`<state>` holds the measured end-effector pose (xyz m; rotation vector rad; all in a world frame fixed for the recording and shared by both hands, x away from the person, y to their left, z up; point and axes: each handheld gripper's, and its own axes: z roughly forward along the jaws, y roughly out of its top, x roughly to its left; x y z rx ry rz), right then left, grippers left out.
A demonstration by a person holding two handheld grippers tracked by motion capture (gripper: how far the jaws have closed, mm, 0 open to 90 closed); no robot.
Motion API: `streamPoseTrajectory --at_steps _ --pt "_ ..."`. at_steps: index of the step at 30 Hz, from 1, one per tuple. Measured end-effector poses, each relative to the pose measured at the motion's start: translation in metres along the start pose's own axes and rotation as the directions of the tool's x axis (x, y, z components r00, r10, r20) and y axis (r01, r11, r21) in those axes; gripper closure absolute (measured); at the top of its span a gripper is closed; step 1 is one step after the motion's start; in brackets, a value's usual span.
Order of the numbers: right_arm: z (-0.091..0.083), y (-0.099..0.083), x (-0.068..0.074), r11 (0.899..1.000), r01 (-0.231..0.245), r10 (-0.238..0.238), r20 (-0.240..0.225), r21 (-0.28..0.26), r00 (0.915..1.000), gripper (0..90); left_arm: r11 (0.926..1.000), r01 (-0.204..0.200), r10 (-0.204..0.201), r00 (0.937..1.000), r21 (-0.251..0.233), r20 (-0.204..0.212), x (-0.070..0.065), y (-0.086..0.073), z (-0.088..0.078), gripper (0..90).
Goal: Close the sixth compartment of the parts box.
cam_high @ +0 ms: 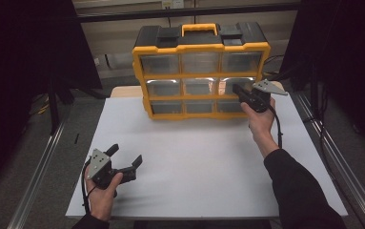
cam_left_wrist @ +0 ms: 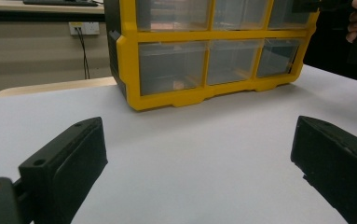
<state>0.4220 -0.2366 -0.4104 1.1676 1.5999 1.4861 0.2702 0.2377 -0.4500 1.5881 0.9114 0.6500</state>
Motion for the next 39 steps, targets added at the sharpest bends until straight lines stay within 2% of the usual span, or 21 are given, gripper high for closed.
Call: streamPoseTrajectory --at_steps 3,5,7,8,10,15,17,19,21,22,24,25,27,28,29,33,34,35,37,38,39 --pt "0.001 0.000 0.000 1.000 -0.002 0.002 -0.005 0.007 1.0000 90.0 0.9999 -0.014 0.014 0.9999 0.009 0.006 0.001 0.000 0.001 3.4" --pt "0.001 0.001 -0.001 1.000 -0.002 0.002 -0.006 0.011 1.0000 90.0 0.9998 0.017 -0.017 0.9998 -0.006 -0.004 -0.001 -0.001 0.002 3.4" --pt "0.002 0.000 -0.001 1.000 -0.007 0.007 0.000 0.009 1.0000 90.0 0.9998 0.016 -0.016 0.9999 -0.007 -0.003 -0.001 -0.001 0.002 3.4" --pt "0.002 0.000 -0.001 1.000 -0.007 0.007 0.000 0.009 1.0000 90.0 0.9998 -0.014 0.014 0.9999 0.013 -0.003 0.001 0.000 0.001 3.4" --pt "0.003 0.000 -0.001 1.000 -0.014 0.013 0.007 0.018 0.9999 90.0 0.9998 0.017 -0.017 0.9999 -0.009 -0.003 -0.001 -0.001 0.002 3.4" --pt "0.003 0.001 -0.001 1.000 -0.007 0.007 0.014 0.022 0.9999 90.0 0.9996 0.025 -0.025 0.9997 -0.016 0.006 -0.001 -0.001 0.003 3.4" --pt "0.003 0.001 -0.001 0.999 -0.032 0.032 0.008 0.029 0.9995 90.0 0.9999 -0.011 0.011 0.9999 0.007 0.012 0.001 0.000 0.001 3.4" --pt "0.002 0.000 -0.001 0.999 -0.041 0.041 0.000 0.030 0.9992 88.4 0.9998 -0.016 0.016 0.9998 0.012 0.011 0.001 0.000 0.001 3.4" --pt "0.000 0.000 0.000 0.998 -0.037 0.037 -0.010 0.045 0.9993 81.3 0.9997 -0.020 0.020 0.9998 0.013 0.002 0.001 0.000 0.000 3.4" --pt "0.000 0.000 0.000 0.998 -0.037 0.037 -0.010 0.045 0.9993 81.3 0.9998 -0.016 0.016 0.9999 0.010 0.000 0.001 0.000 -0.001 3.4" --pt "-0.002 -0.001 -0.001 0.998 -0.049 0.050 -0.028 0.048 0.9984 77.6 1.0000 0.009 -0.009 0.9999 0.000 0.004 -0.001 -0.001 0.000 3.3" --pt "-0.002 -0.001 -0.001 0.998 -0.050 0.052 -0.026 0.046 0.9983 75.8 0.9999 -0.009 0.009 0.9999 0.013 0.006 0.001 -0.001 -0.001 3.3" --pt "-0.005 0.000 0.002 0.998 -0.037 0.039 -0.037 0.054 0.9986 66.4 0.9999 -0.007 0.007 1.0000 0.015 0.007 0.001 -0.001 -0.001 3.3" --pt "-0.005 0.000 0.002 0.998 -0.037 0.039 -0.037 0.054 0.9986 66.4 0.9998 -0.008 0.008 0.9999 0.016 0.007 0.001 -0.001 -0.001 3.3" --pt "-0.007 0.001 0.005 0.998 -0.032 0.034 -0.043 0.058 0.9985 59.9 0.9998 -0.009 0.009 0.9999 0.017 0.007 0.001 -0.001 -0.001 3.4" --pt "-0.011 0.001 0.009 0.998 -0.025 0.028 -0.055 0.057 0.9981 51.7 0.9998 -0.009 0.009 1.0000 0.018 0.004 0.001 -0.001 -0.002 3.3" --pt "-0.013 -0.002 0.011 0.997 -0.016 0.020 -0.057 0.071 0.9981 42.1 0.9998 -0.007 0.007 1.0000 0.017 0.004 0.001 -0.001 -0.002 3.3" --pt "-0.013 -0.002 0.011 0.997 -0.016 0.020 -0.057 0.071 0.9981 42.1 0.9999 -0.002 0.002 0.9999 0.012 0.011 0.001 -0.001 -0.001 3.3" --pt "-0.017 -0.006 0.011 0.996 -0.021 0.026 -0.059 0.091 0.9979 27.8 0.9999 0.015 -0.015 0.9999 0.001 -0.004 0.001 -0.002 0.001 3.3" --pt "-0.017 -0.008 0.011 0.995 -0.027 0.032 -0.057 0.094 0.9978 22.1 0.9999 0.009 -0.009 0.9999 0.009 0.005 0.003 -0.002 0.001 3.3" --pt "-0.017 -0.008 0.011 0.995 -0.027 0.032 -0.057 0.094 0.9978 22.1 0.9999 0.013 -0.013 0.9999 0.009 -0.007 0.003 -0.002 0.000 3.3"
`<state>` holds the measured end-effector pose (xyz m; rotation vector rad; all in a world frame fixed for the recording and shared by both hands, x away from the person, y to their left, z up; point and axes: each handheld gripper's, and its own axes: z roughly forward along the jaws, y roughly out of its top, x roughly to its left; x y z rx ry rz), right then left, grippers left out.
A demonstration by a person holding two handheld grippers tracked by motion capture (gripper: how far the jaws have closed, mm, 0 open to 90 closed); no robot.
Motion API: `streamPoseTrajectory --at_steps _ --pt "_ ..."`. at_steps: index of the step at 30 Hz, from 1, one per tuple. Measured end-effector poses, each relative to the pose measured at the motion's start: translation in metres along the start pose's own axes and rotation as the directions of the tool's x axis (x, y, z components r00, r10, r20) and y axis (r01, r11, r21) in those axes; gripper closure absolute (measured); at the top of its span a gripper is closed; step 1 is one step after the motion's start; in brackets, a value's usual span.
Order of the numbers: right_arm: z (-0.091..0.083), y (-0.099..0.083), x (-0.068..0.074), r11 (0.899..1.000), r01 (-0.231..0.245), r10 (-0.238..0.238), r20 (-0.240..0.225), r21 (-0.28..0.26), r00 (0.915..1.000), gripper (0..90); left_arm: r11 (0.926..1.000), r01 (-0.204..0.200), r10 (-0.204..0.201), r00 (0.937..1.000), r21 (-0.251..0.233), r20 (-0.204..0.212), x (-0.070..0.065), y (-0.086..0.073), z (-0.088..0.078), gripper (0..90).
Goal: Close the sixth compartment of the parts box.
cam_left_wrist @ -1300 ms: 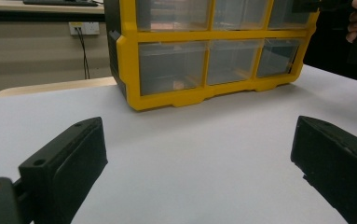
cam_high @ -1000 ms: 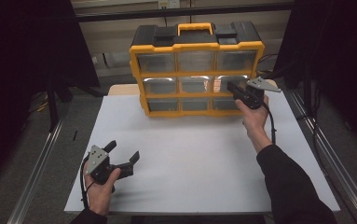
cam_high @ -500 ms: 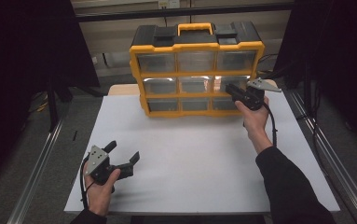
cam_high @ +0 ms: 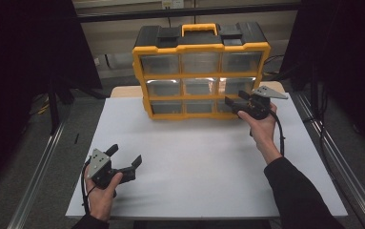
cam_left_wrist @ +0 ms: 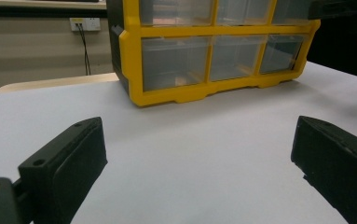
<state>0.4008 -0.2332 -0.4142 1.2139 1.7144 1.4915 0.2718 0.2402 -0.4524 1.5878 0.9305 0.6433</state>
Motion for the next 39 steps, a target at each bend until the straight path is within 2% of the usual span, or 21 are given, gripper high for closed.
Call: streamPoseTrajectory --at_steps 2,3,4,7,9,10,12,14,16,17,18,19,20,23,26,28,29,34,35,38,39 --pt "-0.002 -0.003 0.000 1.000 -0.007 0.007 0.007 0.010 1.0000 15.2 0.9998 0.014 -0.014 0.9999 -0.014 -0.004 -0.001 0.000 0.000 3.3" --pt "-0.004 -0.005 0.001 1.000 -0.007 0.007 0.002 0.019 1.0000 13.8 1.0000 -0.003 0.003 1.0000 -0.001 -0.001 0.000 0.000 -0.001 3.3" --pt "-0.005 -0.006 0.001 1.000 -0.005 0.005 -0.003 0.026 1.0000 12.8 1.0000 -0.001 0.001 1.0000 0.000 0.002 0.000 0.000 0.000 3.3" --pt "-0.010 -0.009 0.002 0.999 0.009 -0.010 0.019 0.040 0.9998 6.7 0.9997 -0.019 0.019 0.9998 0.014 0.011 0.001 0.000 -0.001 3.2" --pt "-0.014 -0.010 0.001 0.999 -0.001 0.001 0.005 0.034 1.0000 5.3 0.9999 0.011 -0.011 0.9999 -0.002 0.011 0.000 -0.001 0.000 3.2" --pt "-0.021 -0.010 -0.001 1.000 -0.010 0.010 -0.003 0.019 0.9999 3.7 1.0000 0.004 -0.004 0.9999 0.002 0.011 0.001 -0.001 0.000 3.3" --pt "-0.025 -0.011 -0.001 1.000 -0.009 0.009 0.004 0.011 1.0000 4.0 0.9999 0.004 -0.004 1.0000 0.012 -0.001 0.001 -0.001 0.000 3.2" --pt "-0.039 -0.014 -0.002 1.000 -0.002 0.002 0.014 0.003 0.9999 4.1 0.9997 0.019 -0.019 0.9998 0.017 -0.002 0.001 -0.002 0.001 3.4" --pt "-0.043 -0.015 -0.002 1.000 -0.006 0.006 0.014 -0.002 0.9999 4.1 0.9996 0.018 -0.018 0.9998 0.020 0.001 0.000 -0.002 0.002 3.4" --pt "-0.054 -0.017 -0.003 1.000 -0.004 0.005 0.023 -0.012 0.9997 4.1 0.9997 0.020 -0.020 0.9998 0.015 -0.002 0.000 -0.002 0.002 3.4" --pt "-0.059 -0.017 -0.004 1.000 -0.002 0.003 0.029 -0.015 0.9996 4.0 0.9999 0.015 -0.015 0.9998 0.009 0.010 0.000 -0.002 0.002 3.4" --pt "-0.059 -0.017 -0.004 1.000 -0.002 0.003 0.029 -0.015 0.9996 4.0 0.9998 0.015 -0.015 0.9999 0.012 0.003 -0.001 -0.002 0.001 3.4" --pt "-0.067 -0.019 -0.005 1.000 0.001 -0.001 0.034 -0.014 0.9994 4.1 0.9999 0.009 -0.009 0.9999 0.010 0.005 0.000 -0.002 0.001 3.4" --pt "-0.075 -0.022 -0.006 1.000 0.010 -0.009 0.051 -0.016 0.9987 4.4 0.9987 0.049 -0.049 0.9987 -0.008 0.012 0.000 -0.001 0.001 3.4" --pt "-0.083 -0.029 -0.004 1.000 0.021 -0.022 0.069 0.014 0.9974 4.7 0.9997 0.022 -0.022 0.9997 -0.007 0.006 -0.001 -0.001 0.001 3.4" --pt "-0.088 -0.034 -0.002 0.999 0.024 -0.026 0.081 0.022 0.9964 4.5 0.9994 0.035 -0.035 0.9994 -0.002 -0.001 -0.002 -0.002 0.002 3.4" --pt "-0.091 -0.036 -0.001 0.999 0.024 -0.026 0.084 0.023 0.9961 4.4 0.9999 0.016 -0.016 0.9999 0.004 -0.004 0.000 -0.001 0.001 3.4" --pt "-0.109 -0.042 0.002 1.000 0.022 -0.024 0.087 0.021 0.9959 4.0 0.9996 0.027 -0.027 0.9996 -0.005 -0.006 0.000 -0.002 0.001 3.4" --pt "-0.117 -0.045 0.003 1.000 0.022 -0.024 0.089 0.015 0.9958 4.0 0.9989 0.046 -0.046 0.9989 -0.008 0.002 -0.001 -0.002 0.001 3.4" --pt "-0.123 -0.048 0.004 1.000 0.021 -0.023 0.089 0.020 0.9957 4.1 0.9988 0.044 -0.044 0.9990 -0.021 -0.003 -0.002 -0.001 0.001 3.4" --pt "-0.125 -0.050 0.005 0.999 0.027 -0.029 0.099 0.018 0.9946 4.3 0.9994 0.029 -0.029 0.9996 -0.019 -0.001 -0.001 -0.001 0.000 3.4"
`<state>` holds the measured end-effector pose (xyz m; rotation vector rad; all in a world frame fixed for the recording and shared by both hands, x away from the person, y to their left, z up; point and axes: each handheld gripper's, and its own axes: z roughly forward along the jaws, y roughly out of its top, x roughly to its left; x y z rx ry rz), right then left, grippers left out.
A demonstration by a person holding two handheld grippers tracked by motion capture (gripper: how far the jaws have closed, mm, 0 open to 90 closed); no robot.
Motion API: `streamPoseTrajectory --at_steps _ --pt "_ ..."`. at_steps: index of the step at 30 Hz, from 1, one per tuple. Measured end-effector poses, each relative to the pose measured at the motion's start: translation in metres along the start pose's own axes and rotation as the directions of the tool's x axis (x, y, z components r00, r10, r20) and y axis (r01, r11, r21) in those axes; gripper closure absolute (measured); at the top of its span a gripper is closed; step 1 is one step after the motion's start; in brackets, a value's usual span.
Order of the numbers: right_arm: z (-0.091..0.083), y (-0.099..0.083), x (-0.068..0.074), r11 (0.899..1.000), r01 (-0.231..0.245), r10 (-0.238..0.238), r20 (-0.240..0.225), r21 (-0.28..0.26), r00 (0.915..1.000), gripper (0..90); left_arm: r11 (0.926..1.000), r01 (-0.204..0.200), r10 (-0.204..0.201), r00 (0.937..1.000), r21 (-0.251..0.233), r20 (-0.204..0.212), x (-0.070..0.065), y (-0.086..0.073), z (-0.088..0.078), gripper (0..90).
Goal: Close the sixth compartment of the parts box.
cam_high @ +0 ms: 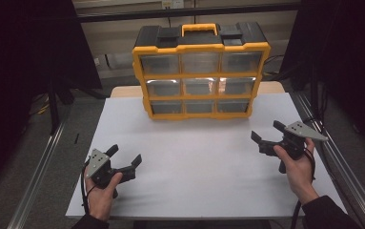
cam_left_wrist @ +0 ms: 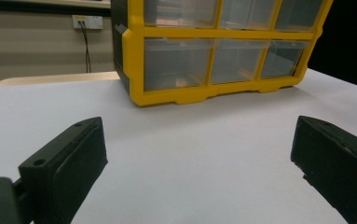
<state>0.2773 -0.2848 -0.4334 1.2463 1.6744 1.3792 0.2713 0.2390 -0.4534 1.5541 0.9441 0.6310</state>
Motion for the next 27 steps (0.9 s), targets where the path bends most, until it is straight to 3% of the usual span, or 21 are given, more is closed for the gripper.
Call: streamPoseTrajectory --at_steps 7,10,11,18,19,20,21,26,27 --pt "-0.025 -0.012 0.005 1.000 0.022 -0.022 0.012 0.001 0.9997 3.9 0.9999 0.001 -0.001 0.9999 0.010 -0.013 0.001 0.000 -0.001 3.5" --pt "-0.032 -0.014 0.003 1.000 0.012 -0.012 0.022 0.002 0.9997 3.8 0.9995 -0.020 0.020 0.9997 0.025 -0.014 0.004 -0.001 -0.003 3.4" --pt "-0.038 -0.016 0.002 1.000 -0.001 0.001 0.027 -0.009 0.9996 3.8 0.9999 -0.006 0.006 0.9999 0.010 -0.012 0.003 -0.001 -0.003 3.4" --pt "-0.060 -0.024 -0.004 1.000 -0.017 0.017 0.057 -0.001 0.9983 3.4 0.9998 -0.012 0.013 0.9992 0.014 -0.037 0.005 -0.001 -0.009 3.4" --pt "-0.060 -0.024 -0.004 1.000 -0.017 0.017 0.057 -0.001 0.9983 3.4 1.0000 0.001 -0.001 0.9994 0.002 -0.034 0.004 -0.001 -0.009 3.4" --pt "-0.063 -0.025 -0.004 1.000 -0.011 0.011 0.065 0.000 0.9978 3.4 0.9998 -0.019 0.019 0.9994 0.009 -0.029 0.006 -0.001 -0.011 3.4" --pt "-0.069 -0.029 -0.006 1.000 -0.017 0.017 0.079 0.000 0.9968 3.4 1.0000 -0.002 0.002 0.9992 0.000 -0.040 0.004 0.000 -0.011 3.2" --pt "-0.065 -0.034 -0.008 1.000 -0.007 0.004 0.100 0.028 0.9949 3.8 0.9999 -0.008 0.009 0.9995 0.014 -0.030 0.005 -0.001 -0.009 3.0" --pt "-0.065 -0.034 -0.008 1.000 -0.007 0.004 0.100 0.028 0.9949 3.8 1.0000 0.006 -0.006 0.9998 0.004 -0.019 0.004 -0.001 -0.007 3.0"
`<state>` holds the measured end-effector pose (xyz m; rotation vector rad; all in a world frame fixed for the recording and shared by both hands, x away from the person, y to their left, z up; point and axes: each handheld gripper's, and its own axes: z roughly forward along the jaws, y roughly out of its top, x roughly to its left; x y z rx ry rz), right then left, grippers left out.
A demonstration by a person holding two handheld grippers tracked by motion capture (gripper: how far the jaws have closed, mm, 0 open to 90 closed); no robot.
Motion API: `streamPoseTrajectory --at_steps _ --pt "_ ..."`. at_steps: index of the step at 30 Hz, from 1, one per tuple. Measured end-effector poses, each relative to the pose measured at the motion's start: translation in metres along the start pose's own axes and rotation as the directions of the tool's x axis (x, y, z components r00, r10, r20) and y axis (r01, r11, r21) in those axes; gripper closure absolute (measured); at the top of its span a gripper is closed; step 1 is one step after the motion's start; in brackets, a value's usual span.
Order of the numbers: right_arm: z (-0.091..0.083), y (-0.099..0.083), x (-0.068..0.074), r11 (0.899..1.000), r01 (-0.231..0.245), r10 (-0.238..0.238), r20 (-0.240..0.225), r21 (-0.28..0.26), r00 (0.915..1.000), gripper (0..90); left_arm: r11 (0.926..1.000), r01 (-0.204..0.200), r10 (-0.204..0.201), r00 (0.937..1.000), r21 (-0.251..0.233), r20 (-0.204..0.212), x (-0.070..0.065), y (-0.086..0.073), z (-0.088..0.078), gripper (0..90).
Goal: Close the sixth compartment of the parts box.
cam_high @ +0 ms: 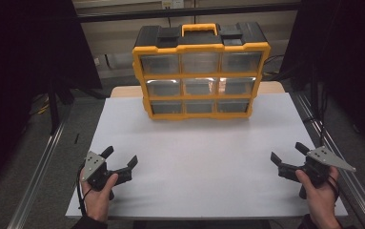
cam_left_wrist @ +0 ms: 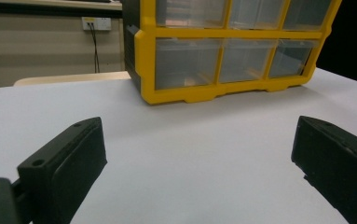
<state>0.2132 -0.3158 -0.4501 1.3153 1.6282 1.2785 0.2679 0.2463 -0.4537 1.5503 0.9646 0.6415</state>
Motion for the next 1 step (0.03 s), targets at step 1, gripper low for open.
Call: streamPoseTrajectory --at_steps 1 --pt "0.0013 0.0002 0.0008 1.000 -0.001 0.001 -0.001 0.004 1.0000 3.8 0.9998 -0.018 0.018 0.9998 0.013 -0.010 -0.0001 0.0002 0.0002 3.0"
